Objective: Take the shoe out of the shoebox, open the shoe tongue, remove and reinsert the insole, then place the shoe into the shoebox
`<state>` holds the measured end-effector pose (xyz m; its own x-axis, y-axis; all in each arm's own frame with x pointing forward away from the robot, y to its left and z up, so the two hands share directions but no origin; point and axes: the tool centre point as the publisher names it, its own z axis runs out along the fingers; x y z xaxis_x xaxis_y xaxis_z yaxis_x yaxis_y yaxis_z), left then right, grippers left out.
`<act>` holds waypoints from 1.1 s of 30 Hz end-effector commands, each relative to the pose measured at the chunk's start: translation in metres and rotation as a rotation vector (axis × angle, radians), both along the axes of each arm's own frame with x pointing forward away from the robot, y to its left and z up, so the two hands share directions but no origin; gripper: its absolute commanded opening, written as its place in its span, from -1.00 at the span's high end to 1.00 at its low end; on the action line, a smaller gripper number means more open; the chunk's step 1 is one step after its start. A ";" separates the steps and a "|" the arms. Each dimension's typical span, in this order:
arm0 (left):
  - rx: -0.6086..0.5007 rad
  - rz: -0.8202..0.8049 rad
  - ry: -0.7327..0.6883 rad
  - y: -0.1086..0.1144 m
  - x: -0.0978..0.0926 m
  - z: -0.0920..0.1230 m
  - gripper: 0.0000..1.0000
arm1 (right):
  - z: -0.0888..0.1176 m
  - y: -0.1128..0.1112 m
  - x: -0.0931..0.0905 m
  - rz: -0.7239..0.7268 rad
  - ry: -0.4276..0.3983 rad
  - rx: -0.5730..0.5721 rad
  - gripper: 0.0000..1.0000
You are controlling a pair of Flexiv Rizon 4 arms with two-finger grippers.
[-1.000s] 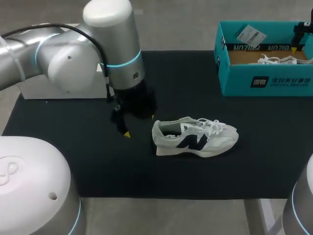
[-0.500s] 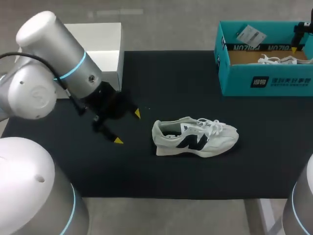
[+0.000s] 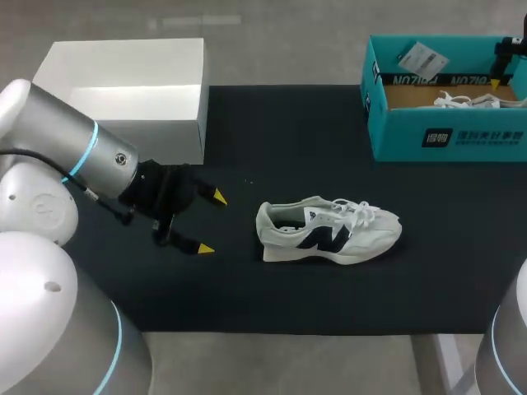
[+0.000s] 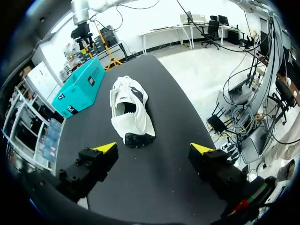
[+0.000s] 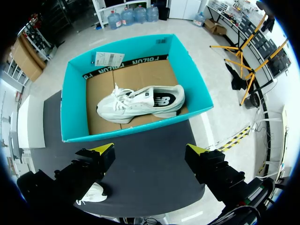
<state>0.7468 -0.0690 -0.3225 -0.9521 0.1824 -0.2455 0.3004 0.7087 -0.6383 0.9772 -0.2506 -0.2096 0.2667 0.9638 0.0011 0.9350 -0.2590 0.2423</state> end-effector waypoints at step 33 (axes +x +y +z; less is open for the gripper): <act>-0.219 0.261 0.276 -0.067 0.056 -0.079 -1.00 | 0.000 0.000 0.000 0.000 0.000 0.001 -1.00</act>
